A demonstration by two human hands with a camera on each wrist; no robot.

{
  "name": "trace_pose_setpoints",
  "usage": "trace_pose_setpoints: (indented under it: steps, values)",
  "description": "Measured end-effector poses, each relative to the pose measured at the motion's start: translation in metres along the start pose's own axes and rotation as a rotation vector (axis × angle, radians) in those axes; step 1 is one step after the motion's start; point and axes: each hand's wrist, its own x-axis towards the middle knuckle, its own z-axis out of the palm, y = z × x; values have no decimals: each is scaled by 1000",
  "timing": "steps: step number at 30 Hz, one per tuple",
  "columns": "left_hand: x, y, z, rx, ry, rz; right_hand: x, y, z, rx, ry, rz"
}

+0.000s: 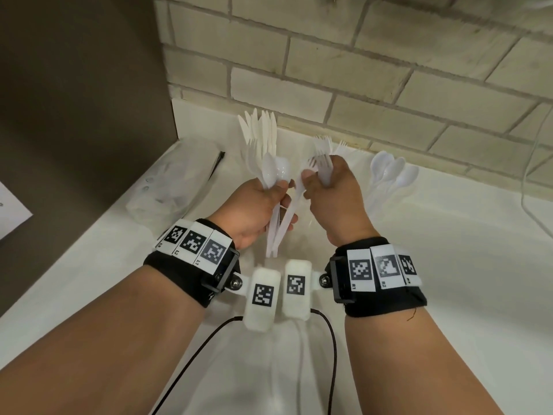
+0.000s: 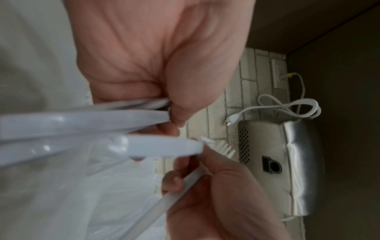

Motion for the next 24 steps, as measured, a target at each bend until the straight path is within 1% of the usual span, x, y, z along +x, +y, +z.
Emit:
trace_pose_setpoints:
  steps: [2, 4, 6, 8, 12, 13, 16, 17, 21, 23, 24]
  values:
    - [2, -2, -2, 106, 27, 13, 1, -7, -8, 122, 22, 11]
    - [4, -6, -4, 312, 49, 43, 1, -17, -16, 287, -28, 37]
    - [5, -8, -5, 467, 27, 59, 3, -24, -18, 232, -108, -17]
    - [4, -7, -4, 511, -18, 58, 8, -25, -16, 128, -187, -61]
    - [-2, -2, 0, 637, -94, 80, 13, -25, -18, 109, -319, -29]
    - [-3, -2, 0, 662, -103, 89, 13, -25, -19, 113, -318, -29]
    - [-3, -1, -1, 670, -132, 101, 19, -22, -18, 130, -168, -61]
    - [-4, 0, -1, 674, -136, 103, 20, -20, -18, 137, -156, -63]
    - [-3, 0, 1, 657, -147, 133, 14, -17, -12, 74, -263, -62]
    - [-1, -2, 1, 676, -143, 139, 12, -20, -13, 80, -273, -73]
    - [0, -3, 0, 692, -134, 136, 14, -23, -16, 119, -250, -71]
